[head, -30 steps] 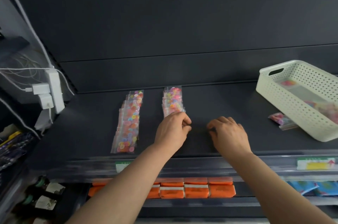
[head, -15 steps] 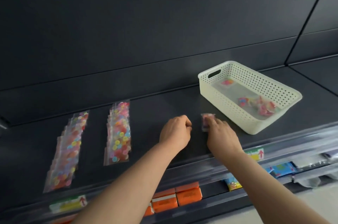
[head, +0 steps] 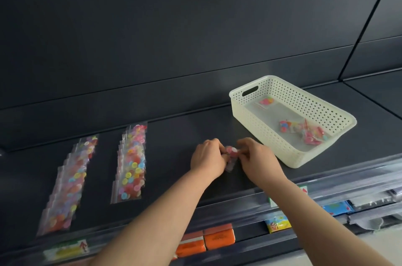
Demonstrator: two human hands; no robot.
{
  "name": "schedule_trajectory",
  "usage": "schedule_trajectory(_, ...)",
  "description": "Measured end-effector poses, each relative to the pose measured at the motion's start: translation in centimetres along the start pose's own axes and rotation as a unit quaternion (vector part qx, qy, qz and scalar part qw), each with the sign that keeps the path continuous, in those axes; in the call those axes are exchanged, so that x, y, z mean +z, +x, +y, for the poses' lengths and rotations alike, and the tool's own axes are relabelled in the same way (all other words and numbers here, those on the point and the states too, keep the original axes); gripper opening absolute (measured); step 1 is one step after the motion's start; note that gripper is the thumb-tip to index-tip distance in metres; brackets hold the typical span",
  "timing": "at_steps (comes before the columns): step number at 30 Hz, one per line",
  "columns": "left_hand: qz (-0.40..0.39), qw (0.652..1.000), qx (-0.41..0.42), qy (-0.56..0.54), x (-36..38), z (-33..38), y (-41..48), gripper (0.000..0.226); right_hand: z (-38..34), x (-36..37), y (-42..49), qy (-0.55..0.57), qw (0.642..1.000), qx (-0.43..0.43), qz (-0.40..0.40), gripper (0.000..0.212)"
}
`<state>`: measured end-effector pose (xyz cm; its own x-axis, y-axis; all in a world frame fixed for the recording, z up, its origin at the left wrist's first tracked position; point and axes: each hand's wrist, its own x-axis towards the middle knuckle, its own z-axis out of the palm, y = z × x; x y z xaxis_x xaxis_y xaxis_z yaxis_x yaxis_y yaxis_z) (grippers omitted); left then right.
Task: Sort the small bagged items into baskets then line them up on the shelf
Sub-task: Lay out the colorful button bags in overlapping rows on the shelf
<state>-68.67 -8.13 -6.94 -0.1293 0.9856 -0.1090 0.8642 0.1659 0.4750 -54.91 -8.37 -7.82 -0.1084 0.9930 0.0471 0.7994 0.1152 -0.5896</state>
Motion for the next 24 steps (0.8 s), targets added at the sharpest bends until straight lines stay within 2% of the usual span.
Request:
schedule_trajectory(3, 0.012, 0.999, 0.015, -0.048, -1.1, -0.8, -0.3, 0.007, -0.7, 0.2, 0.3, -0.025, 0.999, -0.030, 0.007, 0.042)
schedule_trajectory(5, 0.006, 0.997, 0.031, -0.070, -1.9, -1.7, -0.8, 0.007, -1.8, 0.5, 0.5, 0.015, 0.998, -0.044, -0.039, 0.045)
schedule_trajectory(7, 0.007, 0.995, 0.033, -0.097, -2.7, -2.8, -1.3, 0.013, -3.1, 1.0, 0.7, 0.060, 0.994, -0.051, -0.072, 0.032)
schedule_trajectory(10, 0.021, 0.980, -0.008, -0.199, -3.9, -4.9, -2.1, 0.020, -5.0, 1.9, 0.8, 0.114, 0.990, -0.042, -0.074, 0.005)
schedule_trajectory(15, 0.069, 0.973, -0.046, -0.214, -5.3, -8.0, -3.0, 0.002, -7.6, 3.6, 0.8, 0.236, 0.963, -0.017, -0.125, 0.008)
schedule_trajectory(17, 0.080, 0.965, -0.063, -0.240, -5.5, -8.5, -3.0, 0.002, -8.0, 4.1, 1.1, 0.275, 0.954, 0.010, -0.119, 0.015)
schedule_trajectory(21, 0.098, 0.937, -0.104, -0.318, -5.9, -8.2, -2.4, 0.011, -8.2, 4.3, 2.0, 0.342, 0.932, 0.041, -0.113, 0.015)
schedule_trajectory(24, 0.097, 0.932, -0.112, -0.332, -6.2, -7.6, -2.0, 0.012, -8.0, 3.8, 2.7, 0.381, 0.909, 0.072, -0.151, 0.014)
